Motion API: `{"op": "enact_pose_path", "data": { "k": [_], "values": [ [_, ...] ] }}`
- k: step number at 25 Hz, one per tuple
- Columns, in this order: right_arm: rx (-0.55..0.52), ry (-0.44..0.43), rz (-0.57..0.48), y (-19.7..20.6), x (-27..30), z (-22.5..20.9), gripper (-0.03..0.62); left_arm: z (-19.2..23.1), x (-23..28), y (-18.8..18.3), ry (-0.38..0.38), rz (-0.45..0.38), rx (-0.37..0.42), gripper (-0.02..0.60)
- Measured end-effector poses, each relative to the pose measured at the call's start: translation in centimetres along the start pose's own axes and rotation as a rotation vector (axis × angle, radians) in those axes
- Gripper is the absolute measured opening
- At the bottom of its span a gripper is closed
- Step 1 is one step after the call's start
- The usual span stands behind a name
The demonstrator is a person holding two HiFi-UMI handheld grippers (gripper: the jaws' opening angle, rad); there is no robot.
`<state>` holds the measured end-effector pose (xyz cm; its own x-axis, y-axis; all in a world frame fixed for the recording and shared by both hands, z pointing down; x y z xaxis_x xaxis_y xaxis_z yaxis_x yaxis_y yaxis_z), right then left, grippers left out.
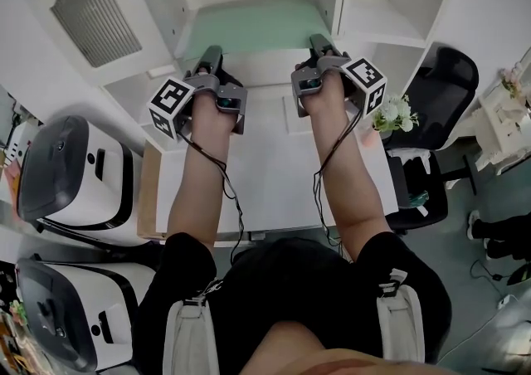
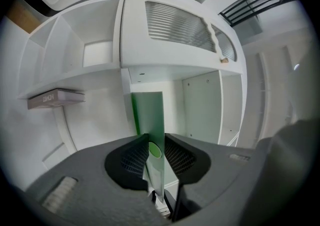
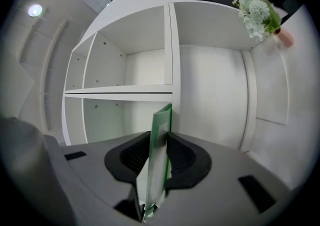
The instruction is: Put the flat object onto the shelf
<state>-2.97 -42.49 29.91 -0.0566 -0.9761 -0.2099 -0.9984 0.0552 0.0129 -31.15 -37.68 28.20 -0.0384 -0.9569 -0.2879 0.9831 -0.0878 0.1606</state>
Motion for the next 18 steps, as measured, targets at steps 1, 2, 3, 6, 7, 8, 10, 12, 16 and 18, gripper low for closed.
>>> {"op": "enact_pose_path", "data": {
  "k": [1,2,3,6,7,8,10,12,16,18],
  "values": [
    [-0.002,0.0,0.0,0.0,0.2,-0.1,0.08,0.1,0.1,0.0,0.001,0.001,-0.002,0.089],
    [-0.003,-0.001,0.0,-0.1,0.3,-0.1,0.08,0.2,0.2,0.1,0.003,0.002,-0.005,0.089],
    [-0.005,-0.002,0.0,-0.1,0.4,-0.2,0.08,0.3,0.3,0.1,0.004,0.002,-0.007,0.089],
    [-0.01,-0.005,0.007,-0.1,0.7,-0.3,0.08,0.6,0.4,0.1,0.009,0.003,-0.007,0.091],
    [-0.011,-0.003,0.011,0.0,1.0,-0.4,0.08,0.6,0.7,0.0,0.009,0.004,-0.004,0.091],
    [-0.01,0.002,0.015,0.0,1.5,-0.4,0.08,0.6,1.1,0.0,0.007,0.005,-0.002,0.091],
    [-0.007,0.012,0.02,0.1,2.5,-0.4,0.08,0.7,2.0,-0.1,0.001,0.006,0.0,0.091],
    [-0.012,0.017,0.02,0.2,2.9,-0.5,0.08,1.0,2.5,-0.2,-0.002,0.006,0.001,0.091],
    [-0.05,0.006,0.01,0.2,1.9,-0.5,0.08,1.4,2.0,-0.2,0.0,0.003,-0.009,0.091],
    [-0.065,0.004,0.01,0.3,2.4,-0.4,0.083,1.5,2.8,-0.3,-0.005,0.004,-0.012,0.091]
  ]
}}
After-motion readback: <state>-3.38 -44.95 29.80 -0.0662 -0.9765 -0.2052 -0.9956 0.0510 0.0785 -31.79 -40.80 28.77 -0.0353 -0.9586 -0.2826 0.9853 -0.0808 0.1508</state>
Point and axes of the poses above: the fingertips, and each gripper's own axes: x forward along the fingers, z to its left, y out of its underside, the point moved 9 cm from there along -x, backward along the fingers, and after that the axes turned 15 degrees about -z, right-handed, at the moved point
